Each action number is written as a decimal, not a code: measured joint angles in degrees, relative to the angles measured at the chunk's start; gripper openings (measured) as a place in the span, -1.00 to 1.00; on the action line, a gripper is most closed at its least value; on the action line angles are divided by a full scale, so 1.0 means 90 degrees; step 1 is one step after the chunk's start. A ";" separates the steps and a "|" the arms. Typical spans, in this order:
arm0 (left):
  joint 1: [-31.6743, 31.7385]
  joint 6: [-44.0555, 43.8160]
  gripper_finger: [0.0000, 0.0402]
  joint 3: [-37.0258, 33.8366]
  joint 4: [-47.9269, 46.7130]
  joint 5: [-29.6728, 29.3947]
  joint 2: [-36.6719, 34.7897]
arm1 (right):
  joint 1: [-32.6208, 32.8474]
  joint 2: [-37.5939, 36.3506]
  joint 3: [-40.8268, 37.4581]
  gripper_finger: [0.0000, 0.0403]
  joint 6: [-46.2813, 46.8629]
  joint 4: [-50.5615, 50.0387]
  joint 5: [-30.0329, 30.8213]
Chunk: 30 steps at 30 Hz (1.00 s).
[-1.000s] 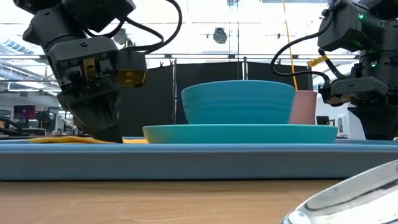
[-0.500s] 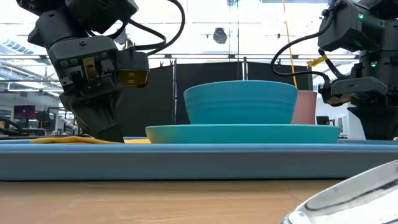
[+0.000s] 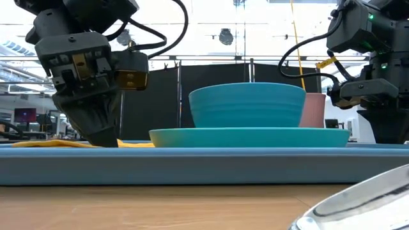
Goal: Set up tray
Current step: Put the yellow napkin to the left of the blue tray
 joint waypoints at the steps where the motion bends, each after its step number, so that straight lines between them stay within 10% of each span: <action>1: 0.0000 0.0046 -0.89 -0.0002 0.0035 0.0012 0.0000 | 0.0000 0.0000 0.0000 -1.00 0.0000 -0.0001 0.0000; 30: -0.0099 0.0583 -0.67 -0.0009 0.0092 -0.0954 -0.1448 | 0.0000 -0.0002 -0.0002 -1.00 -0.0090 -0.0048 0.0035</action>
